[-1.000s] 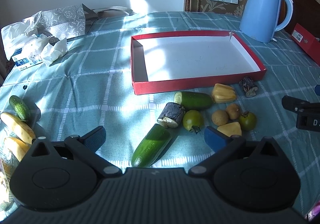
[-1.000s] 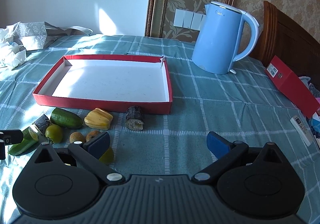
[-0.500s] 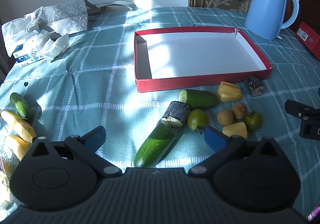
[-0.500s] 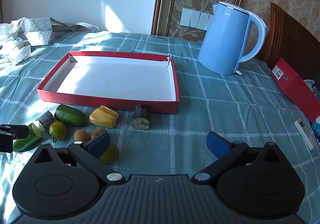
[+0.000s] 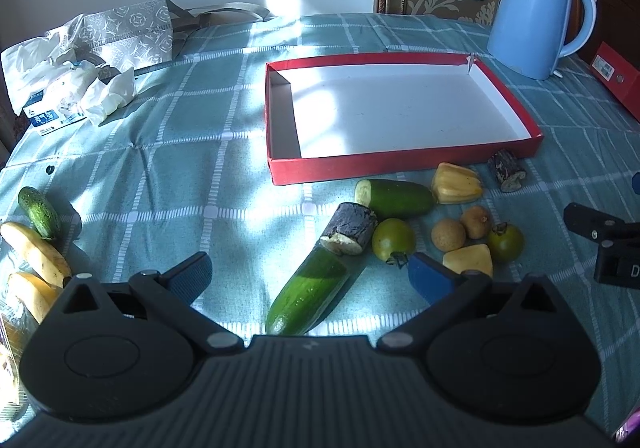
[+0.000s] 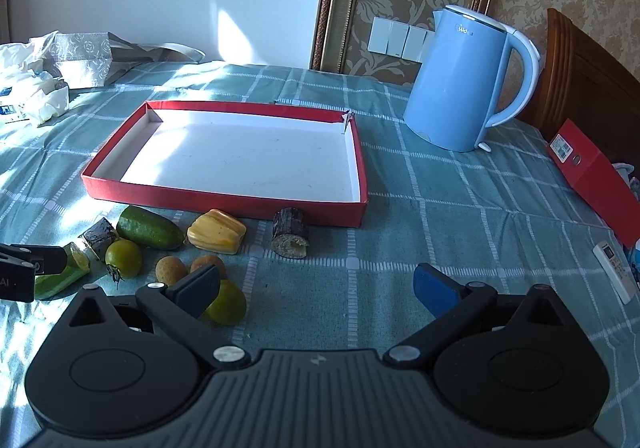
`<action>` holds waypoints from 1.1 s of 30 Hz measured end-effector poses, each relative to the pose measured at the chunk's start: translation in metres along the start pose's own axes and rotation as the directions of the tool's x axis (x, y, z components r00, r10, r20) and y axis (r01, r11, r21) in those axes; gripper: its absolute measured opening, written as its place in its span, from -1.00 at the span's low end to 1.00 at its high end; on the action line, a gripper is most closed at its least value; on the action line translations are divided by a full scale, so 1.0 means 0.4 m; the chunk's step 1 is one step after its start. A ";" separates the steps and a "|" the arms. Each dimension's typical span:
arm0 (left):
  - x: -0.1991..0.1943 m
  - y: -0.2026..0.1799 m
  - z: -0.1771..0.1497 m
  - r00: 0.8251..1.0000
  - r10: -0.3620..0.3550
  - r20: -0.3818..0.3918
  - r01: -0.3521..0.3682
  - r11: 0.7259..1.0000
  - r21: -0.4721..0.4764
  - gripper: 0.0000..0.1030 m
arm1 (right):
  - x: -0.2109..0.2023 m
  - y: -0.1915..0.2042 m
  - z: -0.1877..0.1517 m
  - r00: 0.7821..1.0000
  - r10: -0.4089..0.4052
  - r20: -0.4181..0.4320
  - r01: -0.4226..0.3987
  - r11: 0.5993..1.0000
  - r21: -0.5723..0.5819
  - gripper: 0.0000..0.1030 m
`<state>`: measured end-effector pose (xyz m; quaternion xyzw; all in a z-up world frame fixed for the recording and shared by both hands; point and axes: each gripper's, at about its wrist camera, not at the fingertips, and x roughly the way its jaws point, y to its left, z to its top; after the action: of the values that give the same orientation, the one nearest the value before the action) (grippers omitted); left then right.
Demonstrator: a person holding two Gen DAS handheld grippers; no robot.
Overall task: Organize fruits
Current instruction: 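Move the left tool toward the green cucumber while the right tool approaches a green tomato, then close the left tool on the cucumber while the right tool closes on the green tomato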
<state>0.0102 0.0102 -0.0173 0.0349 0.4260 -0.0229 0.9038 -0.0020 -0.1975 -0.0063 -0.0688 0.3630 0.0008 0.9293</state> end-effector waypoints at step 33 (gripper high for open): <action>0.029 0.047 -0.090 0.997 0.047 0.063 -0.049 0.998 0.032 1.00 | 0.002 -0.005 -0.031 0.999 0.043 -0.018 -0.043 0.999 0.024 1.00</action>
<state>-0.0088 0.0317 -0.0481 0.0593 0.3963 -0.0095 0.9161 -0.0096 -0.2012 -0.0156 -0.0498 0.3729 0.0159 0.9264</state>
